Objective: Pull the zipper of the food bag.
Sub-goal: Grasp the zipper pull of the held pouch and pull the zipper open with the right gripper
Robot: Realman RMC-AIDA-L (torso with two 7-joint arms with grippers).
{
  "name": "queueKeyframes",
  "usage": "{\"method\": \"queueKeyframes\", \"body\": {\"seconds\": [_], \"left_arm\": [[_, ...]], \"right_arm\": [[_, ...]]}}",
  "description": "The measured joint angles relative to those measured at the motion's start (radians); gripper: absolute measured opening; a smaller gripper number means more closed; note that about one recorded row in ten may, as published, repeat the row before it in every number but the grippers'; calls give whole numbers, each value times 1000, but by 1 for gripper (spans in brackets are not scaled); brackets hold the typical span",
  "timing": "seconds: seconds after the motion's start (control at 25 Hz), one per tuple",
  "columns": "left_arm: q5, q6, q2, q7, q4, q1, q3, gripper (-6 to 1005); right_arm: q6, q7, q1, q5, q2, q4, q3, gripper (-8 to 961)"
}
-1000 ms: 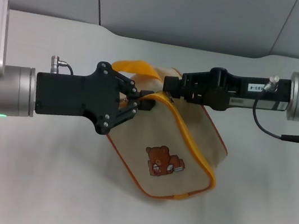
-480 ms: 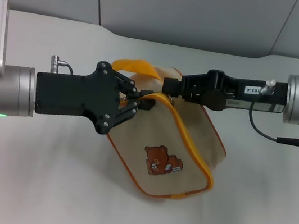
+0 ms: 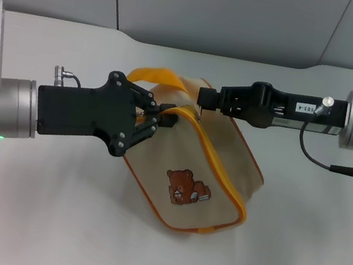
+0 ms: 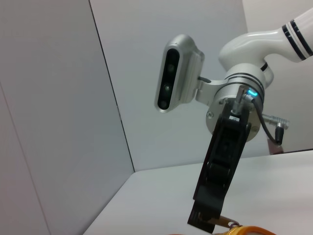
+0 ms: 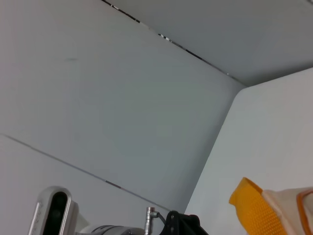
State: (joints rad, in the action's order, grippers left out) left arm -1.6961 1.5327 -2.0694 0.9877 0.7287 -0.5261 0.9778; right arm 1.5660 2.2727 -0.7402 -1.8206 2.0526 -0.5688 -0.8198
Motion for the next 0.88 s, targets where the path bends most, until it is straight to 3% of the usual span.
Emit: {"method": "queueKeyframes", "body": {"seconds": [0.88], "left_arm": [[5,-22,-3,-1,-1,20,-4,56]], "right_arm": [[4,-110,21,46,9,16,11,45]]}}
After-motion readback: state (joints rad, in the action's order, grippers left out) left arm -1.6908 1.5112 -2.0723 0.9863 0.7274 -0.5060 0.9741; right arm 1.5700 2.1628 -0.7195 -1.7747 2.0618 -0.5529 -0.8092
